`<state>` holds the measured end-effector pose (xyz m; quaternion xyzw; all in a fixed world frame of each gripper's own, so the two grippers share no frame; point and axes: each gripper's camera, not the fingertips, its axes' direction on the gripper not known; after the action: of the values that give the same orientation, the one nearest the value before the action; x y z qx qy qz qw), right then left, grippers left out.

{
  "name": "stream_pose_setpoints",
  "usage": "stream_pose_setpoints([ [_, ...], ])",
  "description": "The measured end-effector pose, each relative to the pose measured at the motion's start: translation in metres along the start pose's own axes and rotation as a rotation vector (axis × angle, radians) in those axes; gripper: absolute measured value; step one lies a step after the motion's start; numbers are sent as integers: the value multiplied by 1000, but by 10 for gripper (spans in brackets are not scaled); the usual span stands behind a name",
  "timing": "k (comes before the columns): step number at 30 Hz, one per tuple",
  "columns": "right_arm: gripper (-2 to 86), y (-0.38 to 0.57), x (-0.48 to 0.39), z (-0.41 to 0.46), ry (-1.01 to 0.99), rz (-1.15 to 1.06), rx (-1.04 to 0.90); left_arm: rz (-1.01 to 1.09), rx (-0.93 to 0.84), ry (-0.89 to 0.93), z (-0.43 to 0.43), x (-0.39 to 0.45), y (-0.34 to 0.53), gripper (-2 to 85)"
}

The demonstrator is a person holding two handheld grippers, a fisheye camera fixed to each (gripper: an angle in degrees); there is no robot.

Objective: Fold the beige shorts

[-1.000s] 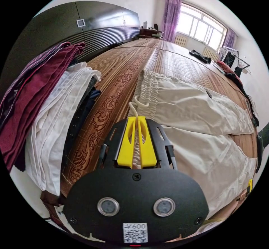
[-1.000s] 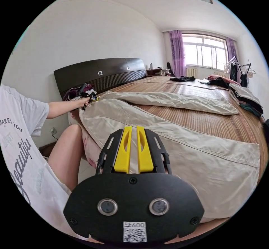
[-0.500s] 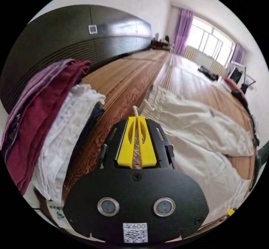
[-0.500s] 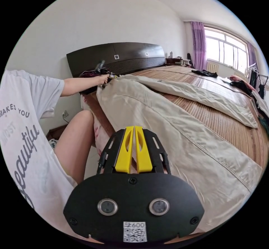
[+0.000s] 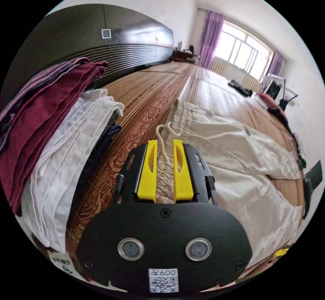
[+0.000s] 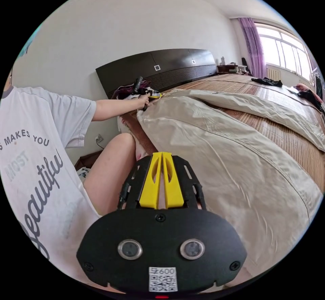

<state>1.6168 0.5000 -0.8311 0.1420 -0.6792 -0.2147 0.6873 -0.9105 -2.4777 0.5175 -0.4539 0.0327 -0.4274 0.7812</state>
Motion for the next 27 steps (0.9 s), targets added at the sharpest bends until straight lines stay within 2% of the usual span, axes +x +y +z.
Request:
stream_pose_setpoints([
  [2, -6, 18, 5, 10, -4, -21, -23, -20, 234, 192, -48, -16, 31, 43],
  [4, -3, 30, 10, 17, -9, -27, -25, 11, 349, 215, -80, -13, 56, 46],
  [9, 36, 50, 29, 32, -83, -7, 47, 269, 519, 211, -167, 46, 130, 24],
  [11, 54, 49, 33, 44, -99, -32, 77, 403, 633, 146, -204, 88, 172, 15],
  [13, 59, 44, 34, 55, -74, -54, 92, 322, 762, 35, -223, 108, 200, 12],
  [16, 59, 32, 30, 74, -31, -104, 128, 255, 724, 117, -226, 117, 201, 8],
  [18, 58, 22, 27, 92, -1, -148, 127, 253, 594, 145, -211, 118, 186, 6],
  [20, 60, 4, 21, 126, 40, -232, 97, 176, 333, 104, -178, 106, 157, 5],
  [21, 60, -1, 20, 136, 48, -262, 89, 144, 279, 84, -169, 100, 151, 5],
  [23, 67, -27, 14, 184, 89, -378, 15, -60, 184, 78, -150, 60, 132, 6],
  [27, 72, -70, 17, 260, 79, -466, -80, -174, 373, 152, -163, -5, 100, 4],
])
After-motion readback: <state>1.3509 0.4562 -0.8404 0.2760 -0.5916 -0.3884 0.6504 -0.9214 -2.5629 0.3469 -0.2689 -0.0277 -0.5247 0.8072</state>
